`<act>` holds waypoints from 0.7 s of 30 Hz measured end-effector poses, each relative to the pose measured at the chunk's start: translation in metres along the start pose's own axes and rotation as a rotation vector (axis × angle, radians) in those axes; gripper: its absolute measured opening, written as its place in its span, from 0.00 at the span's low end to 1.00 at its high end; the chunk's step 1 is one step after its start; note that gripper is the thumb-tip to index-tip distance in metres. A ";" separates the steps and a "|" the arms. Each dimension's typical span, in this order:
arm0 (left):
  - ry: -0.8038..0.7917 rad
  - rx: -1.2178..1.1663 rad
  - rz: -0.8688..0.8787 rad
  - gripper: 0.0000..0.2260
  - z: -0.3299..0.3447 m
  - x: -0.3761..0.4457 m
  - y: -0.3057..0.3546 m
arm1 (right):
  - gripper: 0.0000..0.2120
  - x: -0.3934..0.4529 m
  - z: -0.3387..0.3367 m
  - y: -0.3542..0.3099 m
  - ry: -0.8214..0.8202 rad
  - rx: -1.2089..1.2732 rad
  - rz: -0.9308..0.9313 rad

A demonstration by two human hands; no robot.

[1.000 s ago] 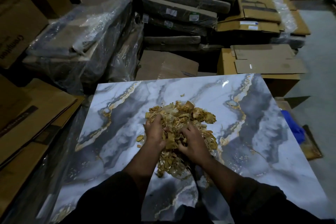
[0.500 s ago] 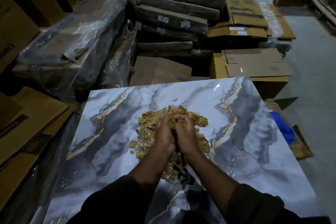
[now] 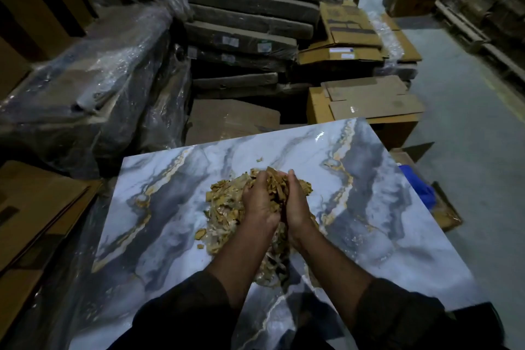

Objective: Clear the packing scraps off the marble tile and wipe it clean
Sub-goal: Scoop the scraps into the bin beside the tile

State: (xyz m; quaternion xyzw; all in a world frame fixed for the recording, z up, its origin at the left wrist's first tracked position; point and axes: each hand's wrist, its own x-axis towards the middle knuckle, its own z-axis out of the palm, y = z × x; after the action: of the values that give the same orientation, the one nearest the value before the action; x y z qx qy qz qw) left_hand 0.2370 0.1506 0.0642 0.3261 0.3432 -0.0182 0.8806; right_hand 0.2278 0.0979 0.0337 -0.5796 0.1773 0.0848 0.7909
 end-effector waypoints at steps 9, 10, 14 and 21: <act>-0.054 0.105 -0.009 0.12 -0.012 -0.010 -0.010 | 0.25 -0.033 -0.016 -0.006 0.072 0.655 0.273; -0.052 0.141 0.031 0.09 -0.016 -0.012 -0.013 | 0.20 -0.033 -0.015 -0.009 0.088 0.634 0.248; 0.000 0.381 0.220 0.10 -0.026 -0.017 -0.027 | 0.13 -0.043 -0.013 -0.008 0.148 0.470 0.162; -0.130 0.883 0.414 0.17 -0.041 -0.032 -0.070 | 0.14 -0.071 -0.034 0.010 0.217 0.416 0.073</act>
State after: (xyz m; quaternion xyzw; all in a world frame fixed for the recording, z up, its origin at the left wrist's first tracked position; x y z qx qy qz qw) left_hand 0.1701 0.1135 0.0224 0.7279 0.1751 -0.0070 0.6629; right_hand 0.1526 0.0740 0.0425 -0.4029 0.2957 0.0121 0.8661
